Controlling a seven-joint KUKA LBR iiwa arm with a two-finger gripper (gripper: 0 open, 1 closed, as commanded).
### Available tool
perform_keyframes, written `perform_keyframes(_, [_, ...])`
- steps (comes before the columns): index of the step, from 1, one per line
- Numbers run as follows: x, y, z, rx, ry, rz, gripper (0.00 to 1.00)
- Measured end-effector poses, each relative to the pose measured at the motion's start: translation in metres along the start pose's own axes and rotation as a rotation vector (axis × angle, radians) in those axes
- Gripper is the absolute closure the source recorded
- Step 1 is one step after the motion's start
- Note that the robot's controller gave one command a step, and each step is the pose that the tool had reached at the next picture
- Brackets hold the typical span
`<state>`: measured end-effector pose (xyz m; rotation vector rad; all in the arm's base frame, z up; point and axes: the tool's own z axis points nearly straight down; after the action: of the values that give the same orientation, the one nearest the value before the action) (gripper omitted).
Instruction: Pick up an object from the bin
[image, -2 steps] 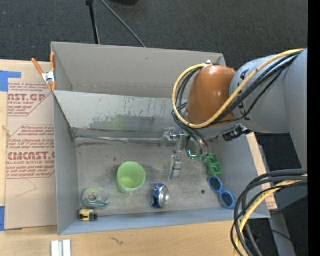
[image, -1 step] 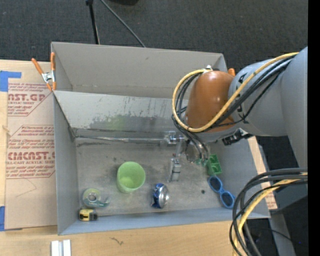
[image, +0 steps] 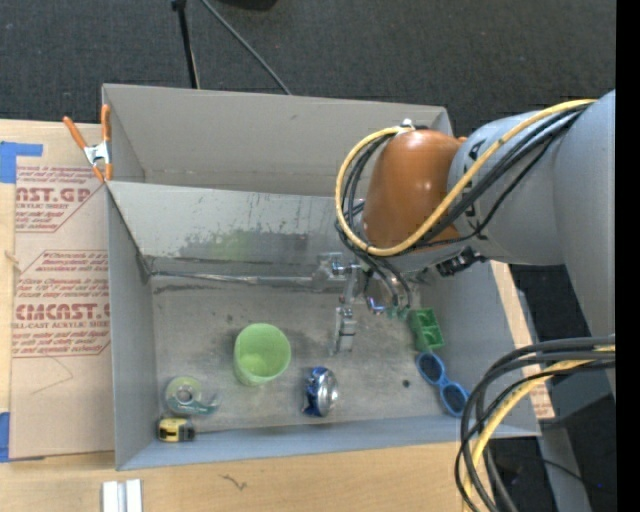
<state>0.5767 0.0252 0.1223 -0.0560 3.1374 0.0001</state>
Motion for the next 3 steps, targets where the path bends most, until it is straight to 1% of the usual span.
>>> perform_keyframes(1, [0.071, 0.011, 0.02, -0.003, 0.007, -0.544, 0.0])
perform_keyframes(2, [0.095, 0.024, 0.051, 0.0, -0.004, -0.884, 0.0])
perform_keyframes(3, [0.094, 0.025, 0.051, -0.001, -0.003, -0.882, 0.0])
